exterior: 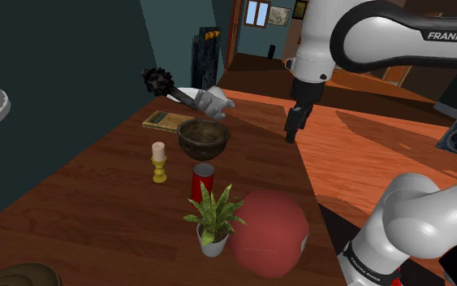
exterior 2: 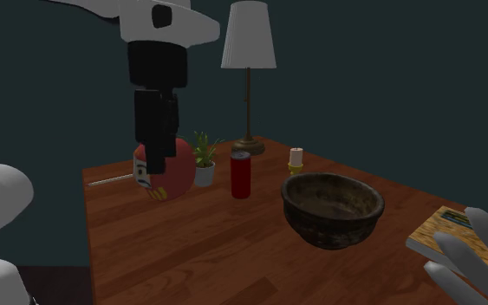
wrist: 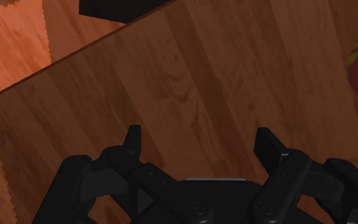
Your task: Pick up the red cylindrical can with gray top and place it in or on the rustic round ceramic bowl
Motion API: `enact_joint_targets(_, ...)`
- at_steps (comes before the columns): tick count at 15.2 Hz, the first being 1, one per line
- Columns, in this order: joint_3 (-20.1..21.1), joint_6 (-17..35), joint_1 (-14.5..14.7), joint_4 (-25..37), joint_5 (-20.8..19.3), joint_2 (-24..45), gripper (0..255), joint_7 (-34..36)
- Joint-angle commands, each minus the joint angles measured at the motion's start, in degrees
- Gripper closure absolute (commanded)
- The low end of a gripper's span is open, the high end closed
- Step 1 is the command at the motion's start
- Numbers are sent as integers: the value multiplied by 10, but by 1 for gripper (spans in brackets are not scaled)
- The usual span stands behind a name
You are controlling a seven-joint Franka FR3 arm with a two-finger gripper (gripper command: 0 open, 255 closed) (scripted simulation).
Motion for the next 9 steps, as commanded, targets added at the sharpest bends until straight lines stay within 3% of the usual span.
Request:
enact_joint_targets(1,19,16,8,6,19,21,0,23)
enact_joint_targets(9,92,84,29,59,68,131,0,108)
